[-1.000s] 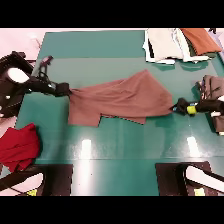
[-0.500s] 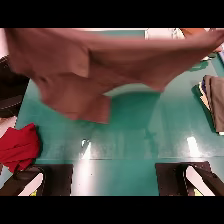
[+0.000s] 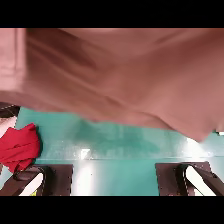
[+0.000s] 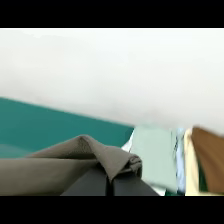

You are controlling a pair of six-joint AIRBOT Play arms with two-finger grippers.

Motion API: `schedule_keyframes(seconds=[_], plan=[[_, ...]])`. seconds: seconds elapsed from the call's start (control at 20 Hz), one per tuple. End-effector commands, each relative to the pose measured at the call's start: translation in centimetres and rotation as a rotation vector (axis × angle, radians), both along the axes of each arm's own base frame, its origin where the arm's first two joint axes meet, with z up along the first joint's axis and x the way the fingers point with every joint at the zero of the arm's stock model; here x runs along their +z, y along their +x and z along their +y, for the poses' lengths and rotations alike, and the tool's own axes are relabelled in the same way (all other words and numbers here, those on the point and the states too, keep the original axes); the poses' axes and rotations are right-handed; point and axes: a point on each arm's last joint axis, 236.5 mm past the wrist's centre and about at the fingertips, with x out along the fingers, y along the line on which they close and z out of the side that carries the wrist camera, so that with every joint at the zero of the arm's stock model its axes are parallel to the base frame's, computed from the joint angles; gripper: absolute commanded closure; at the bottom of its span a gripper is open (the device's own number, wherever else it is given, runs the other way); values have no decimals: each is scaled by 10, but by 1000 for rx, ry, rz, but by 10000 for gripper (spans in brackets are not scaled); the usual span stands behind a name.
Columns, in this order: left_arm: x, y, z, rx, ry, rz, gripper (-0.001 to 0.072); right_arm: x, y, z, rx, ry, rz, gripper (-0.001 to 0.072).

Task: Fold the shirts.

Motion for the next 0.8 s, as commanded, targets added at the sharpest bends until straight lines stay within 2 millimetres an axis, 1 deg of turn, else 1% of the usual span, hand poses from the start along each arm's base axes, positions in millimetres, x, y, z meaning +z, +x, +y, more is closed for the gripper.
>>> schedule_keyframes(seconds=[0.0, 0.1, 0.2, 0.25, 0.3, 0.35, 0.4, 0.45, 0.5, 0.55, 0.6, 0.65, 0.7, 0.75], plan=[[-76, 69, -4, 0, 62, 274, 686, -60, 39, -17, 1, 60, 221, 690], [-157, 129, -7, -10, 105, 521, 686, -130, 74, -28, 20, 122, 429, 690], [-245, 184, -9, -22, 122, 756, 685, -211, 108, -30, 44, 174, 642, 690], [-294, 207, -10, -26, 125, 873, 685, -254, 120, -33, 34, 167, 750, 691], [-340, 224, -11, -31, 129, 983, 685, -300, 128, -35, 25, 147, 868, 690], [-387, 239, -11, -33, 129, 1090, 685, -340, 134, -35, 24, 135, 968, 691], [-427, 251, -11, -34, 129, 1176, 684, -376, 142, -30, 36, 142, 1047, 690], [-465, 263, -12, -36, 133, 1249, 684, -403, 152, -26, 40, 160, 1094, 691], [-495, 276, -11, -34, 139, 1285, 685, -426, 164, -25, 28, 185, 1129, 690], [-514, 287, -10, -22, 128, 1302, 685, -441, 176, -24, 23, 196, 1142, 691], [-525, 298, -9, -8, 112, 1296, 685, -448, 189, -22, 29, 200, 1138, 690], [-528, 309, -8, 7, 98, 1276, 685, -449, 202, -23, 31, 195, 1125, 691], [-525, 316, -7, 20, 90, 1252, 685, -444, 214, -24, 33, 189, 1102, 690], [-519, 319, -4, 24, 82, 1237, 685, -437, 221, -24, 40, 177, 1086, 691]])
